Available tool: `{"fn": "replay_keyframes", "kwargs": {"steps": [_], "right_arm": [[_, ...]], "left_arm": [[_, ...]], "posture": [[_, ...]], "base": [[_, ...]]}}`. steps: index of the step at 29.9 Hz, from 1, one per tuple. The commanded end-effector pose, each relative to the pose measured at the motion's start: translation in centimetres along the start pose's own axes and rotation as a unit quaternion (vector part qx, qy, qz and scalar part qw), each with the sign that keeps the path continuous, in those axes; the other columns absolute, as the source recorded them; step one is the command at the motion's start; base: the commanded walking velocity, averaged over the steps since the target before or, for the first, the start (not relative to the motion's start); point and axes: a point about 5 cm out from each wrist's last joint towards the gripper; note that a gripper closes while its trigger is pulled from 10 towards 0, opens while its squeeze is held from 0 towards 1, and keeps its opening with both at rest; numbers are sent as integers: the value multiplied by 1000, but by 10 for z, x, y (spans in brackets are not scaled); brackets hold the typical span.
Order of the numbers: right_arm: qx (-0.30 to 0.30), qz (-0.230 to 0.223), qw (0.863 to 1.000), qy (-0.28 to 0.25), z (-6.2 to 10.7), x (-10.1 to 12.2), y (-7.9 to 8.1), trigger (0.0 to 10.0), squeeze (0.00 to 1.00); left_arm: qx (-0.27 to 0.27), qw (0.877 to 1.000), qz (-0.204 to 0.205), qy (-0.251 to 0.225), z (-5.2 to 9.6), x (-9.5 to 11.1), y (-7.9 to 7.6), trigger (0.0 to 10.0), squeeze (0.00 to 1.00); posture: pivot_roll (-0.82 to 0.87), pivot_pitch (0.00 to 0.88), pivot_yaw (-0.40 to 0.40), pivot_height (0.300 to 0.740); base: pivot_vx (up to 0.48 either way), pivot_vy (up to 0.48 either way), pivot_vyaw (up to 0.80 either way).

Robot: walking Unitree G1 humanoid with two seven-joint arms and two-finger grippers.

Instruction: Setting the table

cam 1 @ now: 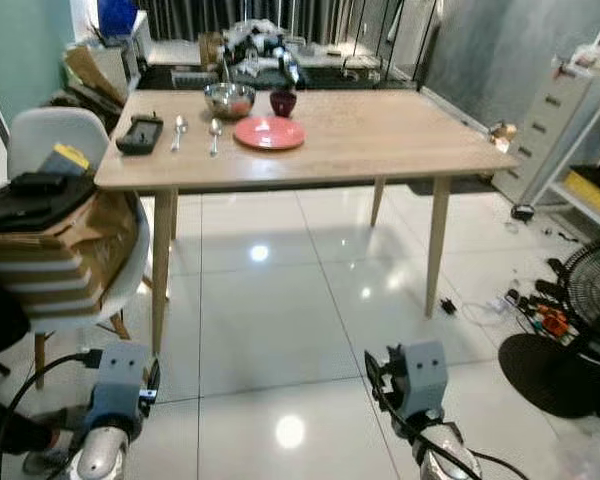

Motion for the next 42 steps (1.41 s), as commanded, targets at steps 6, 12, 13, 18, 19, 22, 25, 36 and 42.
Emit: {"fn": "replay_keyframes", "kwargs": {"steps": [6,12,13,18,19,22,25,36,42], "right_arm": [[-25,-3,1000,10,4,-4,-14,10000,0],[-35,-8,999,13,6,-5,-16,10000,0],[-37,-10,999,13,6,-5,-16,10000,0],[-42,-12,999,13,6,-5,-18,10000,0],[-42,-12,999,13,6,-4,-18,10000,0],[-68,-21,997,0,2,4,-25,10000,0],[-106,-39,993,-38,-4,26,-40,10000,0],[-131,-68,982,-114,-25,88,-54,10000,0],[-138,-189,967,-98,-27,87,-46,10000,0]], "left_arm": [[-10,1000,-6,-13,-10,11,-10,10000,0],[-10,1000,-6,-12,-11,11,-10,10000,0],[-10,1000,-7,-12,-11,11,-10,10000,0],[-9,1000,-8,-13,-12,12,-9,10000,0],[-9,1000,-8,-13,-12,12,-9,10000,0],[-26,999,-29,-36,-12,24,-13,10000,0],[-68,992,-56,-86,-11,49,-24,10000,0],[-231,958,-43,-165,-9,125,-54,10000,0],[-293,944,-54,-144,-14,129,-68,10000,0]], "posture": [[97,60,46,740],[96,64,53,740],[99,63,54,740],[102,65,57,740],[104,65,56,740],[106,67,56,740],[112,66,59,740],[129,66,63,740],[128,68,67,740]], "base": [[480,0,0],[480,0,0],[480,0,0],[480,0,0],[480,0,0],[480,0,0],[480,0,0],[480,0,0],[480,0,0]]}}
Point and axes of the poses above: a point about 5 cm out from each wrist's last joint towards the gripper, its own z axis pointing back from the gripper into the wrist, its own x axis along the axis of the wrist's last joint, y = z × x, and after that the axes turned 9 degrees about z, right-handed
